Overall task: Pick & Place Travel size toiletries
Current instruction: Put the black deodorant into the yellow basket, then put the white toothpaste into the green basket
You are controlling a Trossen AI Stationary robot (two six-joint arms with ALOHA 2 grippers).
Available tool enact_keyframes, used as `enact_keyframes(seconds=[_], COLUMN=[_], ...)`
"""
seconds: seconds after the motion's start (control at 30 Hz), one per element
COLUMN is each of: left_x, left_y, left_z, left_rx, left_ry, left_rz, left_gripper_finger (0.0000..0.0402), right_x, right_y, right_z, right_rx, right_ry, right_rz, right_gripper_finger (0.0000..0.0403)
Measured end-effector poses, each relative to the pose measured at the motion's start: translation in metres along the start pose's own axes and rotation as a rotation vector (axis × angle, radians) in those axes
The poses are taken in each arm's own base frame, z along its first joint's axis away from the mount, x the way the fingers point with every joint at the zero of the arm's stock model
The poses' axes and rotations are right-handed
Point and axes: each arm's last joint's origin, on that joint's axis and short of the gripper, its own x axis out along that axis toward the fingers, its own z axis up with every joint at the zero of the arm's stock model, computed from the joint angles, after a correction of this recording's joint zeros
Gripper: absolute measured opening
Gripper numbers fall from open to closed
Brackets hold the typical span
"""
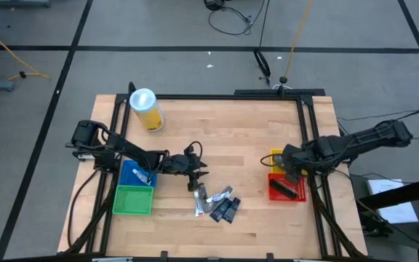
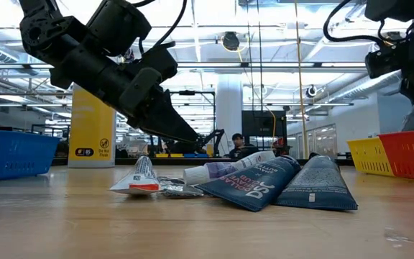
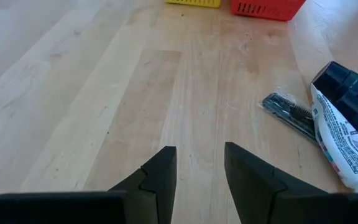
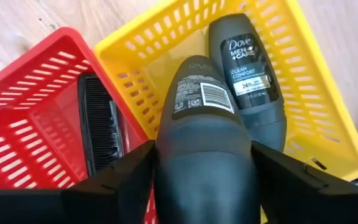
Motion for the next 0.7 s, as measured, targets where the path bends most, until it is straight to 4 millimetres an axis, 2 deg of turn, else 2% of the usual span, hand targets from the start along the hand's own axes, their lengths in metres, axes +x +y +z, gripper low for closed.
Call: enact_keyframes(seconds=[0.17,0.37,0.53,0.7], left_x=[0.000,0.000,0.000,0.000], left_y=[0.000,0.000,0.000,-0.002], left_z=[0.000,0.000,0.002,0.004], left_rx=[0.000,0.002,-0.002,-0.003], left_ry=[0.000,-0.001,-0.023,-0.039], left_rz=[0.000,-0.001,-0.004,-0.013], left_gripper_finger=[0.0131,0.0132,0.0131,0.0131], right_x=[-0.001,-0.004,-0.008,-0.009], right_y=[-0.002,-0.001,0.017,0.052], right_z=[0.002,0.006,0.022,0.042], right_rx=[-0.022,-0.023,-0.059,-0.221], right_ry=[-0.018,-0.109,-0.287,-0.513], right_rz=[0.013,0.021,0.183,0.358], right_gripper_finger=[0.0279,0.0278,0.0264,0.0250])
